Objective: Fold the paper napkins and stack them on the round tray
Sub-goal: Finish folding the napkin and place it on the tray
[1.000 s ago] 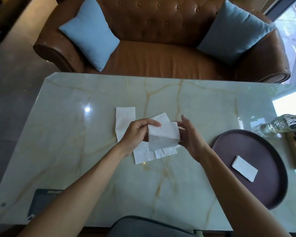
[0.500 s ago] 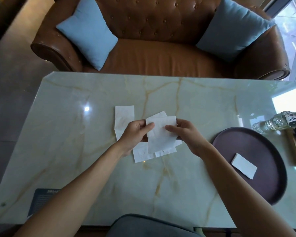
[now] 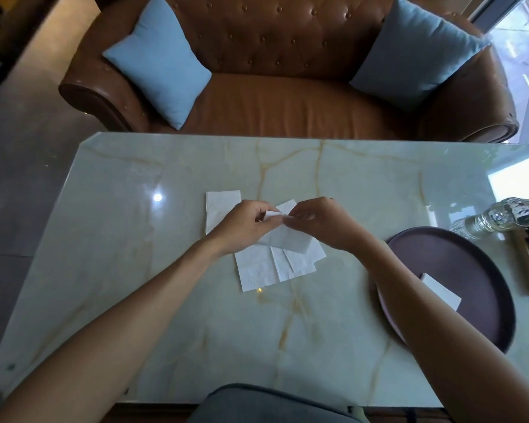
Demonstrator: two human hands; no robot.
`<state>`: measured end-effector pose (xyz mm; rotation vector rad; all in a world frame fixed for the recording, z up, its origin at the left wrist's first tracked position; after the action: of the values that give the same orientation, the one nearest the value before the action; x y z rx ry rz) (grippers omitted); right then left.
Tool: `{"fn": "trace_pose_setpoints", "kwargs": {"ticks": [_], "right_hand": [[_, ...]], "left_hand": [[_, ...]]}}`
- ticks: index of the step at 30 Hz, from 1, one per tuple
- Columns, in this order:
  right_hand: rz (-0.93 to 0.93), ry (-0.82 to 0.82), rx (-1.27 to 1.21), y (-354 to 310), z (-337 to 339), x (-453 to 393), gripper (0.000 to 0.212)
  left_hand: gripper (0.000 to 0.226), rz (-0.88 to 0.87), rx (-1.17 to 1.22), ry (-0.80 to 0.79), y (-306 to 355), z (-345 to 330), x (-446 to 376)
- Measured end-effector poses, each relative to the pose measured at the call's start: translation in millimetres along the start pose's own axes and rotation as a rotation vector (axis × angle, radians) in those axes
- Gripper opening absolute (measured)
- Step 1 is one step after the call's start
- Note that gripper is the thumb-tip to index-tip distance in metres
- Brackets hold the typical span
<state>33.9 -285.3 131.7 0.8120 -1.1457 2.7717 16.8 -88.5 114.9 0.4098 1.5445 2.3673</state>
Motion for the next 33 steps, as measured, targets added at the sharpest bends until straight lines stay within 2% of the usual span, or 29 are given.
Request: {"fn": "trace_pose_setpoints", "kwargs": {"ticks": [2, 7, 12, 15, 21, 25, 29, 31, 33], "right_hand": [[0.014, 0.005, 0.034, -4, 2, 2, 0.021], [0.054, -0.007, 0.089, -5, 7, 3, 0.022], [0.036, 0.013, 0.085, 2, 11, 0, 0.022], [0.006, -0.004, -0.041, 13, 18, -2, 0.016], [-0.099, 0.036, -0.343, 41, 13, -3, 0.02], [-0.154, -0.162, -0.631, 47, -10, 4, 0.047], [-0.132, -0.189, -0.773, 46, -32, 3, 0.031], [-0.162, -0.132, -0.81, 47, -37, 3, 0.026], [-0.236, -0.061, -0.813, 47, -40, 4, 0.031]], "left_hand": [[0.019, -0.012, -0.066, -0.005, 1, 1, -2], [0.021, -0.01, -0.017, -0.02, 3, 2, 0], [0.02, -0.017, -0.02, 0.04, -2, 7, 2], [0.017, 0.001, 0.072, 0.1, -4, 15, 3], [0.025, 0.053, 0.221, 0.168, -1, 20, 6], [0.024, 0.11, 0.35, 0.202, -2, 18, 7], [0.019, 0.151, 0.396, 0.206, -7, 9, 9], [0.036, 0.15, 0.392, 0.199, -10, 6, 11], [0.058, 0.139, 0.38, 0.172, -11, 2, 15]]}}
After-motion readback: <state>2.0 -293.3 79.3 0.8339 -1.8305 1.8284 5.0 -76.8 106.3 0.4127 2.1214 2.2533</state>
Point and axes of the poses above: each hand's wrist, its own x-axis away from the middle knuckle, its own z-axis out of the back of the hand, y = z × x, the point moved 2 cm from there along -x, towards the middle knuckle, and after that the axes turned 13 degrees about -z, right-handed, at the moved point
